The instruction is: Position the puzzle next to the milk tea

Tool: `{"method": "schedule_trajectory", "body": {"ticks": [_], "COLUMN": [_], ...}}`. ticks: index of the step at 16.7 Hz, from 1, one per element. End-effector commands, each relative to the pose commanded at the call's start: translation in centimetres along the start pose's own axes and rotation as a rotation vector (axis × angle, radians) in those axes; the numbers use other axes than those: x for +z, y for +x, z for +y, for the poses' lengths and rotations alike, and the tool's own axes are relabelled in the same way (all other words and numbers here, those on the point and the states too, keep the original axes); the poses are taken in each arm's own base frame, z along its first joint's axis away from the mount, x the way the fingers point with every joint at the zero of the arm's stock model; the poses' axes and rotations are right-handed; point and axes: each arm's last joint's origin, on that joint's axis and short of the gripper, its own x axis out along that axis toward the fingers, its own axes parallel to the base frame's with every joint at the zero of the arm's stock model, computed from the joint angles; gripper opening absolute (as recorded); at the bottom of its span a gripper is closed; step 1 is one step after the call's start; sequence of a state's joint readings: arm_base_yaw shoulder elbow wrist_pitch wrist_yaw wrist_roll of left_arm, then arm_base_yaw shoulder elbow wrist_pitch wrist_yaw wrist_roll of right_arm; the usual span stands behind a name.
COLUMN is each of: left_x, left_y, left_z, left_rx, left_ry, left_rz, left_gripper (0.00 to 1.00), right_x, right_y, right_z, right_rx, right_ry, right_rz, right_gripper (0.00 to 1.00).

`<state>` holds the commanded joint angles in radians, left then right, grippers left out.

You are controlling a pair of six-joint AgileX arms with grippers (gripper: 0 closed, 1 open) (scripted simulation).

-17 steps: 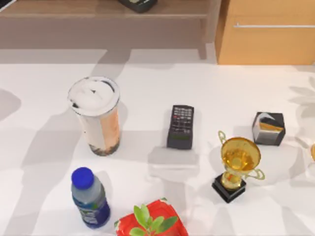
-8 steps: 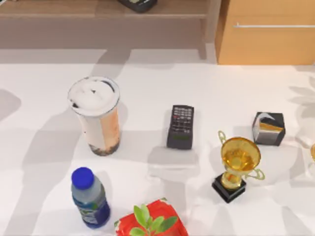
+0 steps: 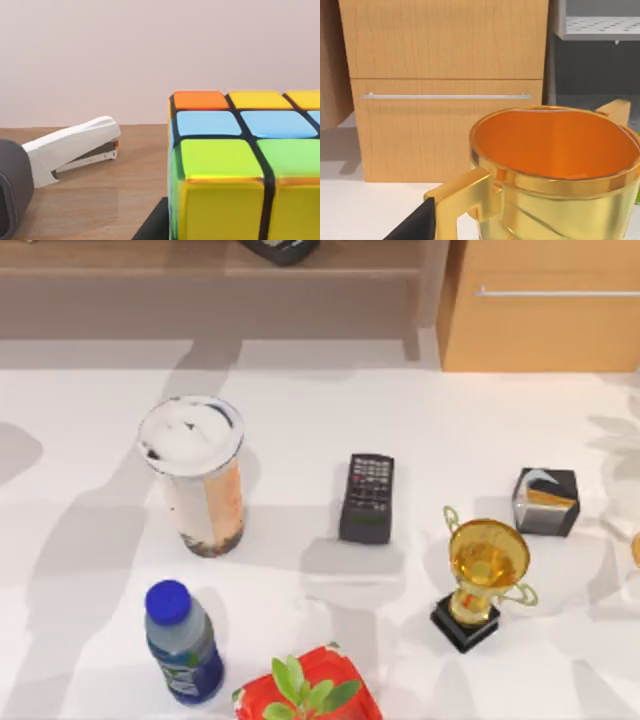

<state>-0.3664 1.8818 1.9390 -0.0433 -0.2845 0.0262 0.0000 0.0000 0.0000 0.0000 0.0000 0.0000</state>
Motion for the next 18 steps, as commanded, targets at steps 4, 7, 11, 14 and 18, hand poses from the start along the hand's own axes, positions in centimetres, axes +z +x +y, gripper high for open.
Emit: {"method": "schedule_trajectory", "body": {"ticks": [4,7,11,14,18], "left_x": [2.8,-1.1,-11.2,-18.7,-24.1], "left_y": [-4.8,-6.4,-6.3,-6.4,-6.9], "left_z": [5.0,8.4,11.8,12.7,12.5], "left_rx": [-0.054,-0.054,-0.017,0.008,0.023], "left_ry": [0.022,0.037,-0.010,-0.039,-0.043], "left_rz": [0.139,0.462,1.005,1.345,1.569], "left_gripper": [0.00,0.00,0.00,0.00,0.00], "right_x": [0.0,0.0,0.0,0.0,0.0], "right_y": [0.0,0.0,0.0,0.0,0.0], "right_z": [0.0,0.0,0.0,0.0,0.0], "right_rx": [0.000,0.000,0.000,0.000,0.000], "right_ry": [0.000,0.000,0.000,0.000,0.000], "right_rz": [0.000,0.000,0.000,0.000,0.000], "right_gripper": [1.00,1.00,1.00,1.00,1.00]}}
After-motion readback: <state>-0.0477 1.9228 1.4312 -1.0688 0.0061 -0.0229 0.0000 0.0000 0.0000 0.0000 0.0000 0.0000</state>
